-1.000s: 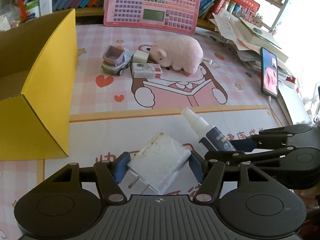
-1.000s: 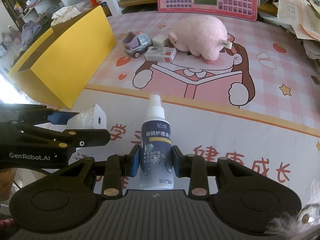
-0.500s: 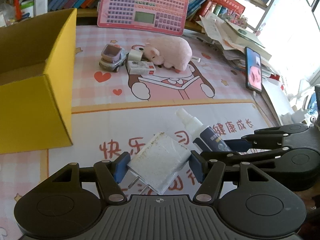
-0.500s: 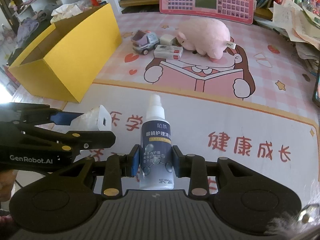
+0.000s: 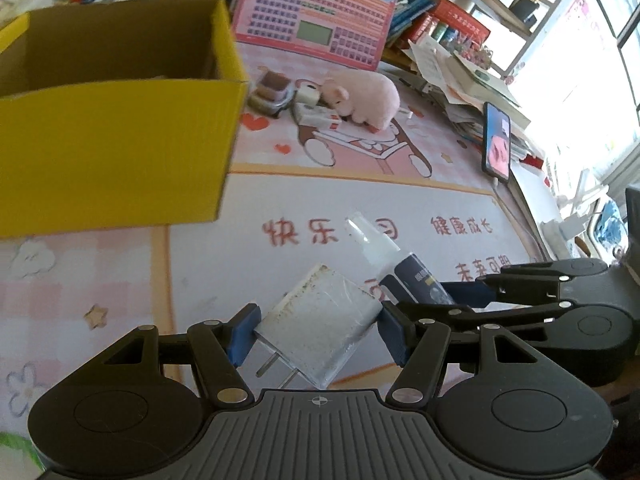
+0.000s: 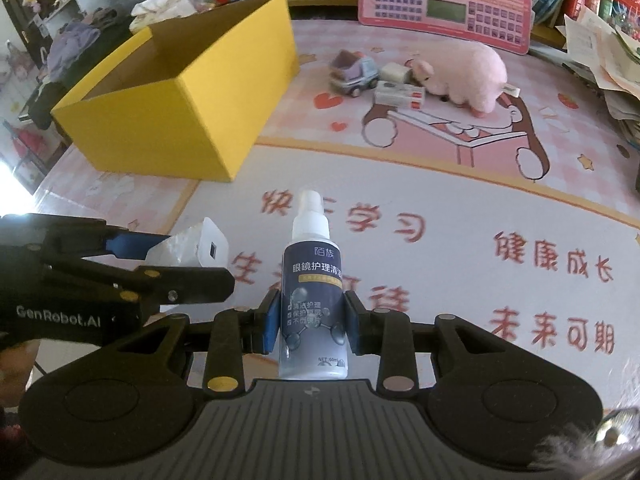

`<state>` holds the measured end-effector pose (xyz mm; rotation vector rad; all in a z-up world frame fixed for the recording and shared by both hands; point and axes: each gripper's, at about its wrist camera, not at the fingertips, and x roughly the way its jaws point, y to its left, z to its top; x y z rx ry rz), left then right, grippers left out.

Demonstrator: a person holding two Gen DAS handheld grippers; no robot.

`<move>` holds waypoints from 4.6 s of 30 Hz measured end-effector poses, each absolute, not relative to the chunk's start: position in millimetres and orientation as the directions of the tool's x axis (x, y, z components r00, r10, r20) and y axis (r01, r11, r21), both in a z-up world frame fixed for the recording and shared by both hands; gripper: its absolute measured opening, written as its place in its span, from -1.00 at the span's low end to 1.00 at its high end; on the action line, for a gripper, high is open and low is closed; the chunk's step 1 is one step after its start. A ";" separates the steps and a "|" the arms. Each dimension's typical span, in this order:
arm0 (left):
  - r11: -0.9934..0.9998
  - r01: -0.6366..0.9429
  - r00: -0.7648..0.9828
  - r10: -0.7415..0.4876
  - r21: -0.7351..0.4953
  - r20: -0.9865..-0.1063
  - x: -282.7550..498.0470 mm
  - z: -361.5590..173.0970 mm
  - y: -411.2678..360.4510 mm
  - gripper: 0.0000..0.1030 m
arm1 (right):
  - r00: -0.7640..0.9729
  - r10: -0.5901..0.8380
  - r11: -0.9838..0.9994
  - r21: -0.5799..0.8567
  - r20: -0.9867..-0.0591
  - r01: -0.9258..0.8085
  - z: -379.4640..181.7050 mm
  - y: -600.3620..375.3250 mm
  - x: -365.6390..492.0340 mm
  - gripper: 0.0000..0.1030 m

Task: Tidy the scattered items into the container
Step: 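Lift and carry the charger and spray bottle with both tools toward the yellow box, then lower both held items over and into the yellow box, then open both tools, releasing the charger and spray bottle into the box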

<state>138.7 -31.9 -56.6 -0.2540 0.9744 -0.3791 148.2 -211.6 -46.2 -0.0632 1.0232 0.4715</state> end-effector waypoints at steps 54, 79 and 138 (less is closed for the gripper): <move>0.801 -0.066 0.689 -0.394 -0.594 -0.608 16.3 -45.3 157.2 0.24 | 0.404 0.383 0.759 0.034 -0.831 -0.650 -22.4 -47.7 46.2 -0.41; 0.793 -0.030 0.773 -0.368 -0.609 -0.517 48.8 3.4 175.2 0.24 | 0.459 0.495 0.694 0.018 -0.738 -0.719 20.5 -20.6 93.2 -0.41; 0.990 0.105 0.650 -0.139 -0.094 -0.747 328.5 -5.5 103.2 0.31 | 0.424 0.378 0.631 -0.106 -0.823 -0.768 -3.2 4.0 333.0 -0.20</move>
